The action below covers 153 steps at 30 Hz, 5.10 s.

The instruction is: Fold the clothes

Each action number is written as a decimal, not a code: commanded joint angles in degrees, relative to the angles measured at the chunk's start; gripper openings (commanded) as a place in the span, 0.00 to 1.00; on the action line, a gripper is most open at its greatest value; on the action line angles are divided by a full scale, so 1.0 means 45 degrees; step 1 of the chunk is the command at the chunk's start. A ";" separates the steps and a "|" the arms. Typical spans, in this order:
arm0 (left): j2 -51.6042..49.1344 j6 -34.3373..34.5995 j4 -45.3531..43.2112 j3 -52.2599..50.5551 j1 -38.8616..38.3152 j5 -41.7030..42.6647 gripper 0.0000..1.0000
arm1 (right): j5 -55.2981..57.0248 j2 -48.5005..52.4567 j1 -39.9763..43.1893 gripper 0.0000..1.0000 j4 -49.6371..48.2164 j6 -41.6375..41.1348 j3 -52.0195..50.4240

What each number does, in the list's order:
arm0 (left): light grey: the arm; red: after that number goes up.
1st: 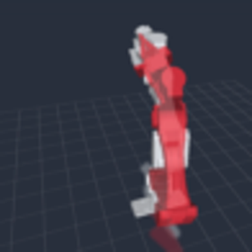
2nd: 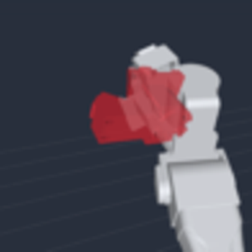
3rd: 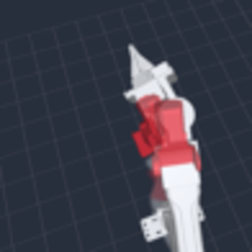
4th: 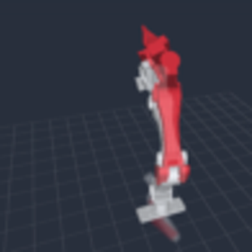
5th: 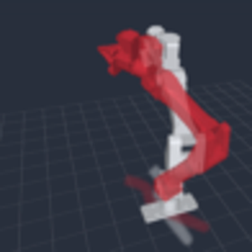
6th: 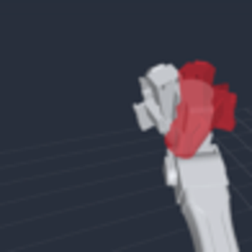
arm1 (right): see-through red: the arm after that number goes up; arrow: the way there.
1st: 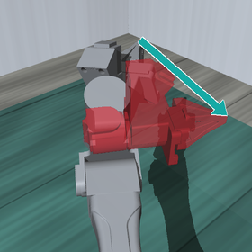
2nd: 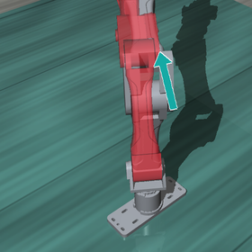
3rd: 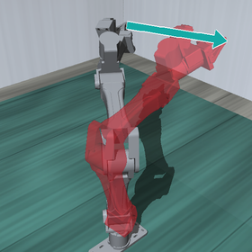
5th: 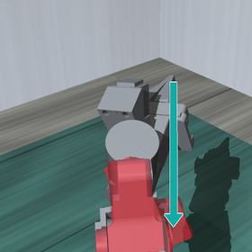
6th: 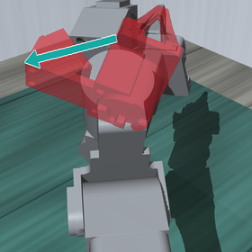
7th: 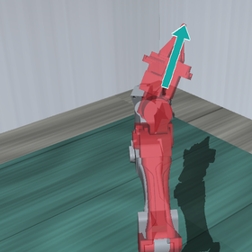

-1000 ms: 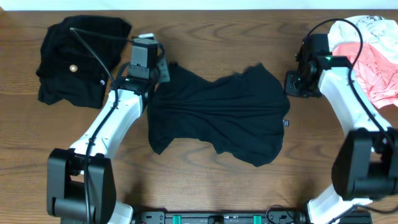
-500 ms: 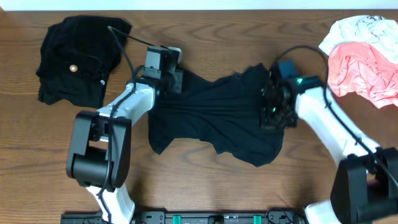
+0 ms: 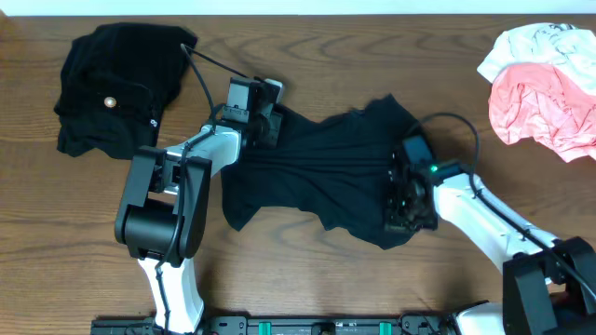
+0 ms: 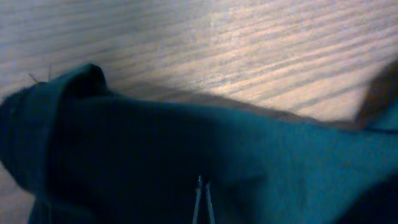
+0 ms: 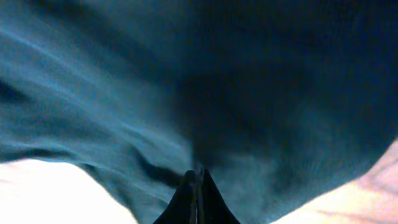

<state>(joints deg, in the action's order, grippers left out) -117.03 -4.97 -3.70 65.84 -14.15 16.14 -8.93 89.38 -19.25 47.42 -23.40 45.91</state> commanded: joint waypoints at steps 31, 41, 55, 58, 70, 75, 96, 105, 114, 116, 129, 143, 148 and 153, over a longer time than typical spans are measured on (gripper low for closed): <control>-0.0685 0.2123 0.0971 0.0010 0.1161 -0.4255 0.06 | 0.2968 -0.0141 0.1195 0.01 0.0437 -0.2409 -0.0976; 0.1457 0.2123 0.1321 0.0010 0.1132 -0.4269 0.06 | 0.4328 -0.1681 0.1190 0.01 0.0413 -0.1307 0.2433; 0.5464 0.2973 0.8140 -0.0189 0.1651 -0.4265 0.06 | 0.2181 -0.1700 0.1904 0.01 -0.0427 0.0296 0.3735; 0.5484 0.3347 0.9170 -0.0709 0.2084 -0.4250 0.06 | 0.1234 -0.1700 0.2521 0.01 0.0748 0.0515 0.3721; 0.8378 0.3750 0.7295 -0.5197 0.3672 -0.0918 0.17 | -0.0427 -0.1812 0.3133 0.10 0.0510 0.1316 0.1836; 0.8539 0.3750 0.6858 -0.6266 0.3691 -0.0282 0.30 | -0.0952 -0.1812 0.3133 0.22 -0.0199 0.1311 0.1117; 0.8087 0.3755 0.4503 -0.8291 0.3677 0.0942 0.33 | -0.0933 -0.1812 0.3133 0.29 -0.0486 0.1307 0.1020; 0.7514 0.3755 0.4391 -0.8296 0.3677 0.0942 0.07 | -0.1219 -0.1802 0.3113 0.38 0.0146 0.1311 0.0806; 0.7514 0.3764 0.4250 -0.8296 0.3677 0.0947 0.06 | -0.2744 -0.1792 0.3104 0.34 -0.0039 0.1273 -0.0826; 0.7514 0.3764 0.4201 -0.8296 0.3677 0.0947 0.06 | -0.2735 -0.1792 0.3104 0.34 -0.0330 0.1205 -0.1049; 0.7514 0.3764 0.4143 -0.8296 0.3677 0.0947 0.06 | -0.0733 -0.1792 0.3094 0.42 -0.1268 0.0865 -0.1919; 0.7514 0.3813 0.4007 -0.8296 0.3677 0.0952 0.06 | -0.2123 -0.1787 0.3094 0.40 -0.2943 0.0811 -0.2710; 0.7514 0.3818 0.3968 -0.8296 0.3677 0.0981 0.06 | -0.2142 -0.1787 0.3094 0.40 -0.3075 0.0578 -0.2827; 0.7514 0.3818 0.3905 -0.8296 0.3677 0.0981 0.06 | -0.2438 -0.1656 0.3089 0.39 -0.3347 0.0578 -0.2827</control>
<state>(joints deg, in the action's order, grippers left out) -81.78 12.03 13.54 29.91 2.44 21.96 -18.35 81.36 -5.45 32.99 -20.01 33.82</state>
